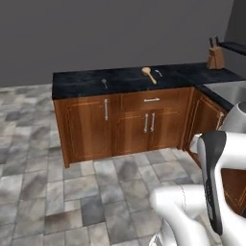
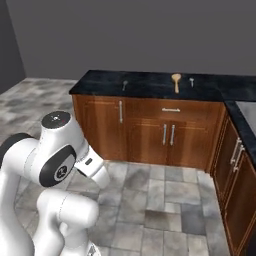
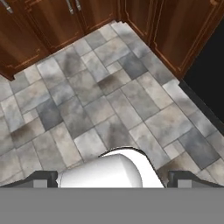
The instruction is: Organize the utensils by type. Pick up the wooden spoons from the counter and place them in the open cabinet. Then pick up the metallic utensils from the counter and place them in the open drawer.
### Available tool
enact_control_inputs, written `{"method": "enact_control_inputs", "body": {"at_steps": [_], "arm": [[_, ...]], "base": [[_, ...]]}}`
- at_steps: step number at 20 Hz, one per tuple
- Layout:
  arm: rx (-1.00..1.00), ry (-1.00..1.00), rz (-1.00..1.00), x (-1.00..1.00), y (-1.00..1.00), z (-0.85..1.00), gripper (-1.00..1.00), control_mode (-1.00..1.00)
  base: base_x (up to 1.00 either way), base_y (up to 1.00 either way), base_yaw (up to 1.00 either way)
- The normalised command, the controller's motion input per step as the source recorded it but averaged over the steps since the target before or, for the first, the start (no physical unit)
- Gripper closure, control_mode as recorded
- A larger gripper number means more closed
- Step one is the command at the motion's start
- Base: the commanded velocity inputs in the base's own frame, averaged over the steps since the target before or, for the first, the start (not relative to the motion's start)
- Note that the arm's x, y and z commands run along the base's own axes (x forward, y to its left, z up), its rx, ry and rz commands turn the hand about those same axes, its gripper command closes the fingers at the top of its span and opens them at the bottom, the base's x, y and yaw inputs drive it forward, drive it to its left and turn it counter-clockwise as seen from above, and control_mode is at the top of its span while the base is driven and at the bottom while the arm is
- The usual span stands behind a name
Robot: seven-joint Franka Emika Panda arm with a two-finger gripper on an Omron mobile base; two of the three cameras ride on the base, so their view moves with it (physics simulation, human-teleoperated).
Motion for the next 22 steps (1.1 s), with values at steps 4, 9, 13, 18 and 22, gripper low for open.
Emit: {"method": "enact_control_inputs", "body": {"at_steps": [4,9,13,18,22], "arm": [[0.0,0.0,0.0,0.0,0.0,0.0,-1.0,1.0],[0.0,0.0,0.0,0.0,0.0,0.0,-1.0,1.0],[0.0,0.0,0.0,0.0,0.0,0.0,-1.0,1.0],[0.0,0.0,0.0,0.0,0.0,0.0,-1.0,1.0],[0.0,0.0,0.0,0.0,0.0,0.0,-1.0,1.0]], "base": [[1.0,-0.2,0.03],[1.0,-0.24,0.02],[1.0,-0.25,0.02],[0.92,-0.39,0.02],[0.87,-0.45,0.04]]}}
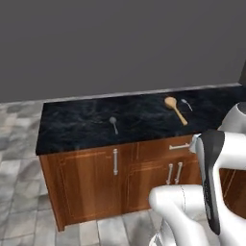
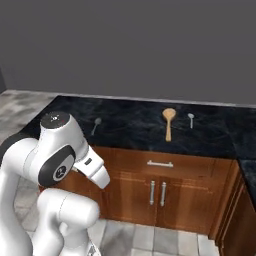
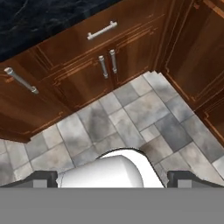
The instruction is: Organize the utensils by type. Pick up the wooden spoons from the counter and place them in the open cabinet. Then pick up the metallic utensils from the counter and place them in the open drawer.
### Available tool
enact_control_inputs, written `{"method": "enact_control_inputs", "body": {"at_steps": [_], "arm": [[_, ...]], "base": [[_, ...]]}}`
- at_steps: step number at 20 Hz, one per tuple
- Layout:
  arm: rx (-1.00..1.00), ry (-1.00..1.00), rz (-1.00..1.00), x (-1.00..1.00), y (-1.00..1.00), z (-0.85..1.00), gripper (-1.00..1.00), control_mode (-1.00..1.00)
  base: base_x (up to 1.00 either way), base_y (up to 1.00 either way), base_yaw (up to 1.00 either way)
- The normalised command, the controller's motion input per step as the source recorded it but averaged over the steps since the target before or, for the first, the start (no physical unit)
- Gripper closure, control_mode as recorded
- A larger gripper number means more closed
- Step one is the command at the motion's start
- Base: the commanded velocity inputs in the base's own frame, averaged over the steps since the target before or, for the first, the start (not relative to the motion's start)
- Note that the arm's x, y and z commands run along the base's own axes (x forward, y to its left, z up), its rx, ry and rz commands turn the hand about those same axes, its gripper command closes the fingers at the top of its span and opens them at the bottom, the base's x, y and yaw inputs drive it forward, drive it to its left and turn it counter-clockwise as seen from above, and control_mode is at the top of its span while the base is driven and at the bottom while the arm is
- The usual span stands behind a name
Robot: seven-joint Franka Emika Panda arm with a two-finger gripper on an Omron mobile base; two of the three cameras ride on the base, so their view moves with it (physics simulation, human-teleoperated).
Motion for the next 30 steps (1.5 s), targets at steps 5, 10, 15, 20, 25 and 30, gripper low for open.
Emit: {"method": "enact_control_inputs", "body": {"at_steps": [5,10,15,20,25,30], "arm": [[0.0,0.0,0.0,0.0,0.0,0.0,-1.0,1.0],[0.0,0.0,0.0,0.0,0.0,0.0,-1.0,1.0],[0.0,0.0,0.0,0.0,0.0,0.0,-1.0,1.0],[0.0,0.0,0.0,0.0,0.0,0.0,-1.0,1.0],[0.0,0.0,0.0,0.0,0.0,0.0,-1.0,1.0],[0.0,0.0,0.0,0.0,0.0,0.0,-1.0,1.0]], "base": [[0.84,-0.51,0.02],[0.78,-0.56,0.01],[0.65,-0.44,0.0],[0.52,-0.13,0.05],[0.03,-0.02,0.01],[0.0,0.0,0.0]]}}
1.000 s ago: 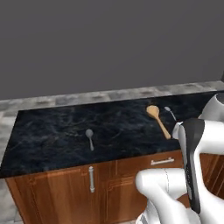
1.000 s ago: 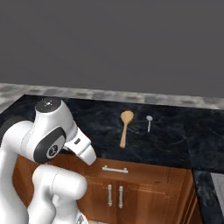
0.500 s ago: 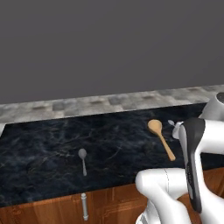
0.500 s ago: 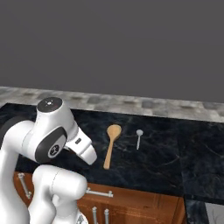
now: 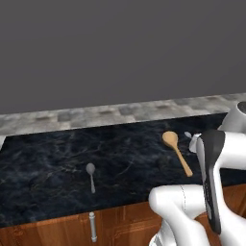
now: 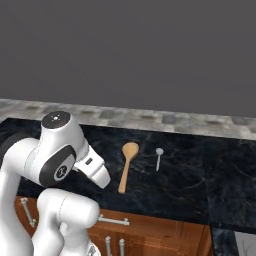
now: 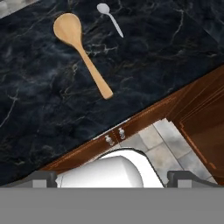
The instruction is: Organize the utensils by type. Pick up the wooden spoons from the counter and place them in the open cabinet. Then pick up the metallic utensils from the counter and place them in the open drawer.
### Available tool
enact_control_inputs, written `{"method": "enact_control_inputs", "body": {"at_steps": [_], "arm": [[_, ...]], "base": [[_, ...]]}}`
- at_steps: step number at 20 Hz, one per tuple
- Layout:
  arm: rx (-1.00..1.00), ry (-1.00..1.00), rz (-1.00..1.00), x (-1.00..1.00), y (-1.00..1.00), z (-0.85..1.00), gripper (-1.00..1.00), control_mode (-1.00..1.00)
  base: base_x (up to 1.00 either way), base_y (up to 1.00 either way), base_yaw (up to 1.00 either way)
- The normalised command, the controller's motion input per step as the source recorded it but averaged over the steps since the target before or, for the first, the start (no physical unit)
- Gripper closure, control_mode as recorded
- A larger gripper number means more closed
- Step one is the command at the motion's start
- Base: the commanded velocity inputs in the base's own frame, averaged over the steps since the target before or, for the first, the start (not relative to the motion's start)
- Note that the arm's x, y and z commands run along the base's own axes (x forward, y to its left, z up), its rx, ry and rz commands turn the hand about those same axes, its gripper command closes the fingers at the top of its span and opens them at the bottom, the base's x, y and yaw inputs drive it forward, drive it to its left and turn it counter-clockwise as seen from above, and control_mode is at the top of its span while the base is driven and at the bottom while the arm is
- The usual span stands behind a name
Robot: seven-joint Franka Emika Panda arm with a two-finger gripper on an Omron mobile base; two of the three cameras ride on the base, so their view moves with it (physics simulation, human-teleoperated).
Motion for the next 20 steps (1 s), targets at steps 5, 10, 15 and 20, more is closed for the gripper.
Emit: {"method": "enact_control_inputs", "body": {"at_steps": [5,10,15,20], "arm": [[0.0,0.01,0.0,0.06,-0.01,0.0,-1.0,-1.0],[0.04,0.07,0.15,0.64,-0.34,-0.1,-1.0,-1.0],[0.01,0.01,0.28,0.73,-0.25,-0.23,-1.0,-1.0],[-0.05,0.03,0.32,0.81,0.06,-0.6,-1.0,-1.0]], "base": [[0.04,0.0,0.0],[0.0,0.0,0.0],[0.0,0.0,0.0],[0.0,0.0,0.0]]}}
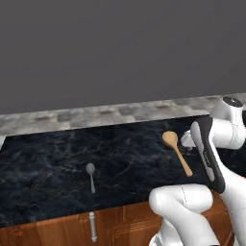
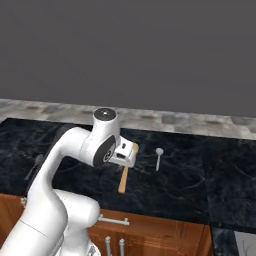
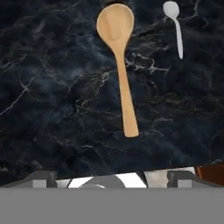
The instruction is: Organize the utensils by type. Pick up the wooden spoons from the counter and place them in the open cabinet. Then pick up the metallic utensils from the counter and place them in the open drawer.
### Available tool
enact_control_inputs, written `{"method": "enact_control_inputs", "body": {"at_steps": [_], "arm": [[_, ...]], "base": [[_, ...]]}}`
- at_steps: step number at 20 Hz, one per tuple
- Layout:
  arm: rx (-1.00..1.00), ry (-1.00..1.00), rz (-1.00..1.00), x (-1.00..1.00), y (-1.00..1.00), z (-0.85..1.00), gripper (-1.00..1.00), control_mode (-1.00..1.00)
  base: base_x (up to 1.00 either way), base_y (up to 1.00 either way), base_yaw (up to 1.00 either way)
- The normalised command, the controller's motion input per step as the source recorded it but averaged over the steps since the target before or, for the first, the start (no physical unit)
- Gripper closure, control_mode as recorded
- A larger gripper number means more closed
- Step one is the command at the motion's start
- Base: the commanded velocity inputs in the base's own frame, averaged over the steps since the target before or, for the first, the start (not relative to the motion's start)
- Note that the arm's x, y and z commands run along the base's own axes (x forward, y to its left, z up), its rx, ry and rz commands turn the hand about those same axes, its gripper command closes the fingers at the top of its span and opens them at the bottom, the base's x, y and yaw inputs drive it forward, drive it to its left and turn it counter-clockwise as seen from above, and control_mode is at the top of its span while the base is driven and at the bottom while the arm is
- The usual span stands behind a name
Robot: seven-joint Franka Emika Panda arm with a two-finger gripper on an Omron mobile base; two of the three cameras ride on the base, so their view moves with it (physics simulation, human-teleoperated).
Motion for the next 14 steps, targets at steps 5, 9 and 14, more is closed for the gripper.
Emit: {"method": "enact_control_inputs", "body": {"at_steps": [5,9,14], "arm": [[-0.11,0.02,0.03,0.76,0.15,-0.59,-1.0,-1.0],[-0.04,0.17,0.0,0.75,-0.01,-0.51,-1.0,-1.0],[0.0,0.11,0.0,0.59,-0.15,-0.51,-1.0,-1.0]], "base": [[0.0,0.0,0.0],[0.0,0.0,0.0],[0.0,0.0,0.0]]}}
